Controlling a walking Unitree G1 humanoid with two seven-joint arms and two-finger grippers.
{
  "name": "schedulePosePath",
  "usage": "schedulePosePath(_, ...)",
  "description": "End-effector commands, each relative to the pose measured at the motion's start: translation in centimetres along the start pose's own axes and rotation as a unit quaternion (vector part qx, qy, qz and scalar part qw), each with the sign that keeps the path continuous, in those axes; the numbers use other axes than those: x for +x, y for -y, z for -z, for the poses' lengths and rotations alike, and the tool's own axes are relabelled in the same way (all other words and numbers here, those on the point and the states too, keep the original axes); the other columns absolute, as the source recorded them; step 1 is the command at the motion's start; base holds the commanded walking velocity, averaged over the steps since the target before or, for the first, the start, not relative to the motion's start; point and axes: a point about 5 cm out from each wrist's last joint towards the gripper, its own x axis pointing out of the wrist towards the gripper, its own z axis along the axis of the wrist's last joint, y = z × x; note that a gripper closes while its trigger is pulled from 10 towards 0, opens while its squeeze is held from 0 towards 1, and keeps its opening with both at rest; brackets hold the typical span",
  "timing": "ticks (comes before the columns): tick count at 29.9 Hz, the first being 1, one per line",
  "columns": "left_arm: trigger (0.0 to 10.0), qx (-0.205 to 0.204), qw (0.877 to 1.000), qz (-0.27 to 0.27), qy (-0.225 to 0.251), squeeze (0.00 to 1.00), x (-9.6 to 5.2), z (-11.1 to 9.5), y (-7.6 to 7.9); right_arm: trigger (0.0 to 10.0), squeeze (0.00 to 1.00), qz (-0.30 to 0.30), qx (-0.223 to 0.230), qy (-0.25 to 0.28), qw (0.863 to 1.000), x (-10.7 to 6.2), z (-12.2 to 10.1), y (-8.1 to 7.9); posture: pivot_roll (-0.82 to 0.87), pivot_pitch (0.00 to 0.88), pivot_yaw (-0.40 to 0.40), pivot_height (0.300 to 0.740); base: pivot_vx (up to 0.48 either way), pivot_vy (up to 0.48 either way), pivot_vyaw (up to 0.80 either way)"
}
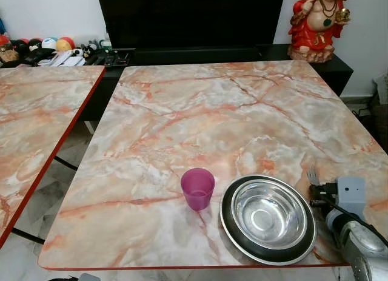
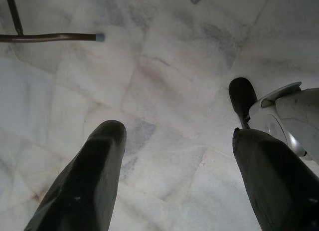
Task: Setting the table
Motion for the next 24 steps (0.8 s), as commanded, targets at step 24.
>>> schedulePosePath(24,10.0,0.010,1.000,-0.004,-0.018,0.00,-0.3,0.9,-0.4,10.0,0.00,0.119,0.019,0.146,0.982,-0.7,-4.5,2.5,-0.03,0.105,0.074,0.740,0.000,0.000,0.00)
